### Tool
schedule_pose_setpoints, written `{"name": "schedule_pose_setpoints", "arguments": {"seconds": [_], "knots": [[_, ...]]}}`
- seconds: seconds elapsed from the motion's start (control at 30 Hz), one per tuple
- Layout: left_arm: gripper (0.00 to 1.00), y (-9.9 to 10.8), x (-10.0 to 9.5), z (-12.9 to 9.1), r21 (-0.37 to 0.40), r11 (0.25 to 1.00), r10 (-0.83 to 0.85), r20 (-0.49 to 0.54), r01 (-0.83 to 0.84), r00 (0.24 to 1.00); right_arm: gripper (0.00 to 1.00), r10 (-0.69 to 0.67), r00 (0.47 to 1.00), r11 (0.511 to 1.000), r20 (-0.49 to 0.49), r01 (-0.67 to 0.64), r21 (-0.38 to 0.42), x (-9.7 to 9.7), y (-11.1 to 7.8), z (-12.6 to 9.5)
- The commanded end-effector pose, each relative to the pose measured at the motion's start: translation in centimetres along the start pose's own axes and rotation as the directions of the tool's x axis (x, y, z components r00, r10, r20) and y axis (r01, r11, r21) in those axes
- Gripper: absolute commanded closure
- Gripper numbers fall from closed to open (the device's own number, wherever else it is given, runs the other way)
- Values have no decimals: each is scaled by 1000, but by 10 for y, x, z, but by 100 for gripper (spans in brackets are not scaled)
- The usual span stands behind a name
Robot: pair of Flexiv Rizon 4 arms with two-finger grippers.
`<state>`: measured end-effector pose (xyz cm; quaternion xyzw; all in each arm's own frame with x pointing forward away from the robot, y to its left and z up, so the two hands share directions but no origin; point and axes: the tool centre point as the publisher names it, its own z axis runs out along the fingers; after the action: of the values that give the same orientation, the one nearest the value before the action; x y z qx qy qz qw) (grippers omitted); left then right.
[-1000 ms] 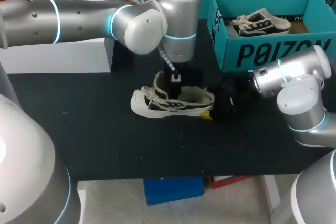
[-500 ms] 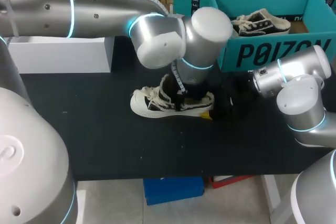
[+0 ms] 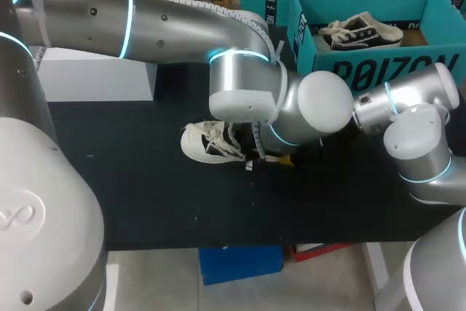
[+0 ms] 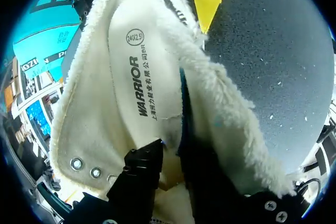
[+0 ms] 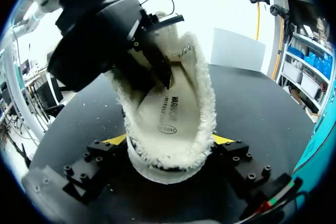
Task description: Take the shoe out of the shoebox, open the shoe tongue, remove and reinsert the insole, then place the shoe into the shoebox
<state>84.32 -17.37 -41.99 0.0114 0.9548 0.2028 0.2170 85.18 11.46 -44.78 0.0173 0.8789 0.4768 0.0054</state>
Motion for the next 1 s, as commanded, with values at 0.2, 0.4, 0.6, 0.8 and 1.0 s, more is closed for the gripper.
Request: {"name": "schedule_pose_setpoints", "arguments": {"seconds": [0.2, 0.4, 0.6, 0.8, 1.0], "knots": [[80, 9, -9, 104, 16, 999, -54, 193, 52, 980, 100, 2, 1000, 1000, -1, -2, 3, -1, -3, 0], [80, 17, -22, 117, 9, 997, -73, 216, 72, 974, 100, 2, 1000, 1000, -1, -2, 3, -1, -3, 0], [82, 16, -27, 129, -2, 997, -71, 195, 73, 978, 100, 2, 1000, 1000, -1, -2, 3, -1, -3, 0], [100, 16, -23, 134, 5, 998, -63, 151, 63, 987, 100, 2, 1000, 1000, -1, -2, 3, -1, -3, 0], [100, 19, -19, 119, 35, 997, -71, 145, 67, 987, 100, 2, 1000, 1000, -1, -2, 3, -1, -3, 0]]}}
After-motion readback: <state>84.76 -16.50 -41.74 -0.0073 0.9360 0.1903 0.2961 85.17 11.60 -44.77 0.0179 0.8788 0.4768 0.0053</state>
